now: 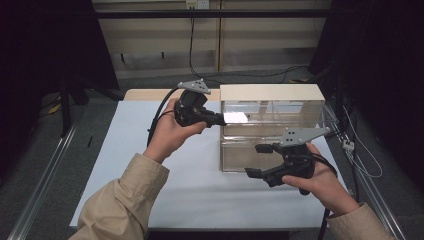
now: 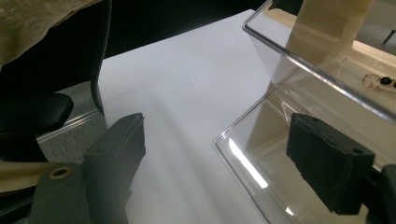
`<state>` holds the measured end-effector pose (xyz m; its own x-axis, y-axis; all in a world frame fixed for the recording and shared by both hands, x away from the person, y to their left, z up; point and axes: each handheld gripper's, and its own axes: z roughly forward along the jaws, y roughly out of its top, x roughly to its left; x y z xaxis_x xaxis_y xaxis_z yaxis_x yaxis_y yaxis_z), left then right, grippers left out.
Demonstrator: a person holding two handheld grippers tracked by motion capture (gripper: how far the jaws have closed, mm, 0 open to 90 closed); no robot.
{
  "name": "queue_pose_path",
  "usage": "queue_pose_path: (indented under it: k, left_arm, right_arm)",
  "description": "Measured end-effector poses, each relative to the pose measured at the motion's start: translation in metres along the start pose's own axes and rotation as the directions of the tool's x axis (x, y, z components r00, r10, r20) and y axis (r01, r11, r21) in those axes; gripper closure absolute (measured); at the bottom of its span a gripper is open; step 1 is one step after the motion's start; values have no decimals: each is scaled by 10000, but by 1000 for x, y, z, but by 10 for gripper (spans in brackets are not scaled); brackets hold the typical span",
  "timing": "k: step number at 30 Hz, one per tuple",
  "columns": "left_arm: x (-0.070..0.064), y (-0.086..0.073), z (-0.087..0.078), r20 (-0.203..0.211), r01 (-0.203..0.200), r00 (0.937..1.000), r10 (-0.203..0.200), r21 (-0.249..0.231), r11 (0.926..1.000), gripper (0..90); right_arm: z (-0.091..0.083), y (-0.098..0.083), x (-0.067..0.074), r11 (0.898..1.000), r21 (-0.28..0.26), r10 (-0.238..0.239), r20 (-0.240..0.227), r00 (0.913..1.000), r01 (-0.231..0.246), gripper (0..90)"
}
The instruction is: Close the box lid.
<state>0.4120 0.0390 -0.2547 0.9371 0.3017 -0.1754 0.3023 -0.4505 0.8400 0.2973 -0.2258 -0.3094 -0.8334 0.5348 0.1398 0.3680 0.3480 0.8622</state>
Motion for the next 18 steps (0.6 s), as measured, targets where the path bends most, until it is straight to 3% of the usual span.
queue_pose_path:
  k: [3, 18]
  left_arm:
    - [-1, -3, 1, 104, 156, 9998, -156, -14, 9999, 900]
    - [-3, -13, 0, 247, 44, 9997, -45, 72, 10000, 900]
  right_arm:
    - [0, -5, -1, 10000, 36, 23, 5, 10000, -23, 197]
    - [2, -27, -4, 9996, 37, 288, 16, 9996, -289, 186]
